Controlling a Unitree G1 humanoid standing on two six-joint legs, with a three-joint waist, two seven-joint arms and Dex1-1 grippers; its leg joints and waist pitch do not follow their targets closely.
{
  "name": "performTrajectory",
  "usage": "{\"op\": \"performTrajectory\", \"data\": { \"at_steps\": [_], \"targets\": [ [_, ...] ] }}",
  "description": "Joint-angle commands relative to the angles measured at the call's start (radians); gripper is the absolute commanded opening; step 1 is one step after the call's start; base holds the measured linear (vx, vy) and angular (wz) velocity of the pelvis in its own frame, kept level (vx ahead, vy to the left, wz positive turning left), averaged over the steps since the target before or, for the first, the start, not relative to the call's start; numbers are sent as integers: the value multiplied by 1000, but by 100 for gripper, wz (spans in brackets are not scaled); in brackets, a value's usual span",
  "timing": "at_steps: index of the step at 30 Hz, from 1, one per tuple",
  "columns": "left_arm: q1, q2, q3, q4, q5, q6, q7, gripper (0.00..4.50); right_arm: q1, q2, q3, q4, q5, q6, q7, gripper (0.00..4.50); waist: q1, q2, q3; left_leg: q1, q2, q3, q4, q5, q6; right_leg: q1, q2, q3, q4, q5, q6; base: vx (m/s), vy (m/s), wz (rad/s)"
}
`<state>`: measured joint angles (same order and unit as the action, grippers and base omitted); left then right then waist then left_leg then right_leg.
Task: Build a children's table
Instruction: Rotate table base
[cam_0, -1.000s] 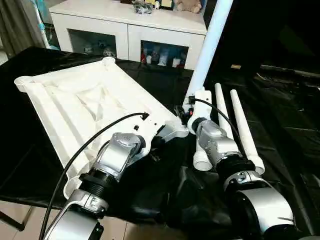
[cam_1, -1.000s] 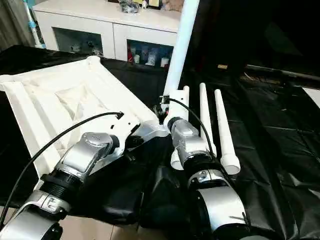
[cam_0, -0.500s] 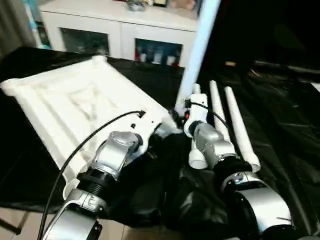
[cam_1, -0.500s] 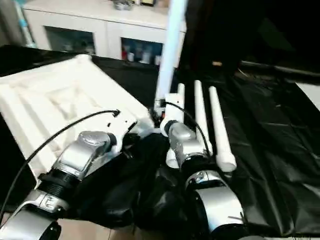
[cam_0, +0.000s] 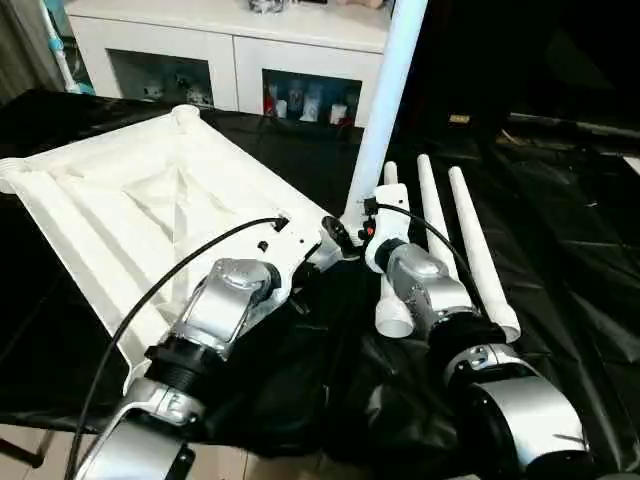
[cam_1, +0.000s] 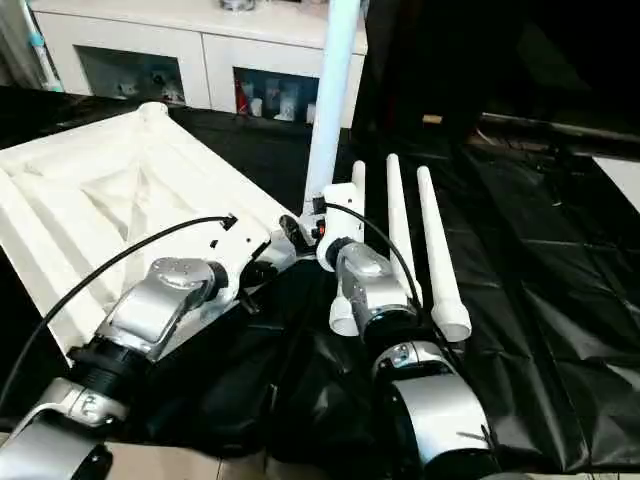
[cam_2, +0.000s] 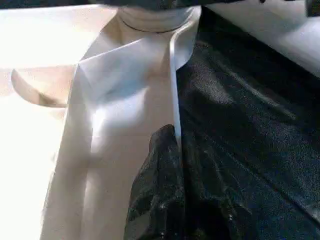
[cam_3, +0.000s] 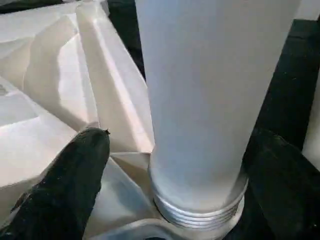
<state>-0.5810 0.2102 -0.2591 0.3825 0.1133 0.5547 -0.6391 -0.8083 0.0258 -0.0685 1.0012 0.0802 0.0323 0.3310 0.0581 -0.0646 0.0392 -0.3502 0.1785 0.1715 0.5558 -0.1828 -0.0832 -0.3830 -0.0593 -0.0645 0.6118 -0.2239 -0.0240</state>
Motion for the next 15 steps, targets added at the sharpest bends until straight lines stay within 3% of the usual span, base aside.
{"op": "performTrajectory", "data": {
  "at_steps": [1,4,7,8,10,13,14,15],
  "targets": [
    [35,13,-38,-25,-15,-69,-73,0,29,-2,30,-16,-2,28,56,434,6,8,-45,-5,61,-16,-60,-130,66,47,-96,61,-67,-30,-211,0,0,0],
    [51,45,-42,-38,-14,-95,-101,0,39,-18,40,-58,1,40,105,434,9,16,-48,-1,60,-13,-54,-71,87,46,-93,59,-55,68,-245,0,0,0],
    [95,116,-23,-77,-44,-135,-178,0,99,-73,90,-185,35,85,335,434,8,16,-46,-5,60,-13,-52,-78,110,52,-94,58,-54,83,-243,0,0,0],
    [95,116,-23,-77,-44,-135,-178,0,99,-73,90,-185,35,85,335,434,9,15,-47,-5,61,-13,-50,-73,120,54,-93,58,-53,92,-245,0,0,0],
    [129,160,-9,-110,-79,-187,-247,0,138,-117,130,-249,47,91,464,434,8,18,-44,-4,61,-13,-50,-76,128,51,-94,57,-54,82,-252,0,0,0],
    [133,164,-8,-114,-83,-193,-255,0,142,-122,134,-255,47,91,477,434,7,20,-41,-1,61,-11,-52,-91,115,48,-93,57,-58,23,-260,0,0,0],
    [170,217,5,-165,-117,-194,-325,0,175,-174,171,-316,56,94,589,434,9,14,-41,0,61,-12,-51,-94,106,51,-93,57,-58,4,-257,0,0,0],
    [170,218,5,-166,-117,-194,-326,0,175,-174,172,-317,57,94,591,434,10,14,-43,-5,61,-13,-49,-87,108,57,-94,57,-55,14,-255,0,0,0]
  ]
}}
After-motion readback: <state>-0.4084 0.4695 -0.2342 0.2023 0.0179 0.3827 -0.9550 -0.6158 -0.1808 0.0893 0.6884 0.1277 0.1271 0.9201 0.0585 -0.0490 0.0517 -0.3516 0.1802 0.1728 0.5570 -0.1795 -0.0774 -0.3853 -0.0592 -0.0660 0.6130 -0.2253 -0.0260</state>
